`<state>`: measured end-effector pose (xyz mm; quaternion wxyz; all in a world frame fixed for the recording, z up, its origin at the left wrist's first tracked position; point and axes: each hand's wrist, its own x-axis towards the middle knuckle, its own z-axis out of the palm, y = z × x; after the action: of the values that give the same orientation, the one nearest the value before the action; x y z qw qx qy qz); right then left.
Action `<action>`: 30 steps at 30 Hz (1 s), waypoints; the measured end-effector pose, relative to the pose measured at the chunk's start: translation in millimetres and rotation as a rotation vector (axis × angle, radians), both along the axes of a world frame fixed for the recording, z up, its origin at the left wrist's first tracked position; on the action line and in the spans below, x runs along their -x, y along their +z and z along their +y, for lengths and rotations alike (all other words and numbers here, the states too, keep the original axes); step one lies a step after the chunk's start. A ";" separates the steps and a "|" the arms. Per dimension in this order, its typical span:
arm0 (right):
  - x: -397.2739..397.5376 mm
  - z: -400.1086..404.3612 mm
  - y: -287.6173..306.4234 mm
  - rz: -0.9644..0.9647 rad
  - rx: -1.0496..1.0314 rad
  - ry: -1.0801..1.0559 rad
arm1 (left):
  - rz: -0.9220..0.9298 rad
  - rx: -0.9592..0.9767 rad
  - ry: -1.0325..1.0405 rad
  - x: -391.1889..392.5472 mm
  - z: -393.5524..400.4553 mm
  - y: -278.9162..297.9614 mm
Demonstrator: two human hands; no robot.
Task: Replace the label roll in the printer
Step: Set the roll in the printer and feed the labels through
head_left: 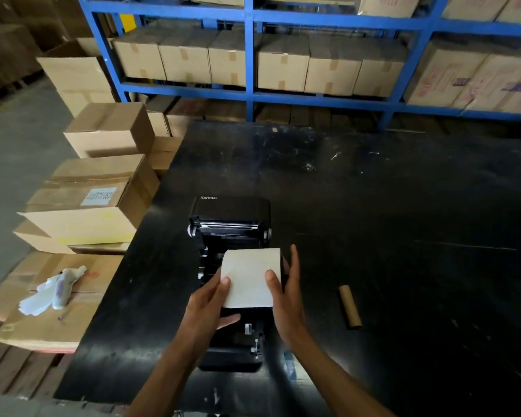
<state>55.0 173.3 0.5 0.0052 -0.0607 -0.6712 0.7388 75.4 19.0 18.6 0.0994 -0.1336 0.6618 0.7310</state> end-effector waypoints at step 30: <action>-14.8 -55.8 -49.2 -0.069 -0.401 -0.090 | 0.136 0.226 0.111 -2.0 -27.2 -55.9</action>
<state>69.8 117.5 -48.6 0.0274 -0.1136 -0.8011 0.5870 77.4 -8.2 -37.3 -0.0022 -0.1303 0.7368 0.6634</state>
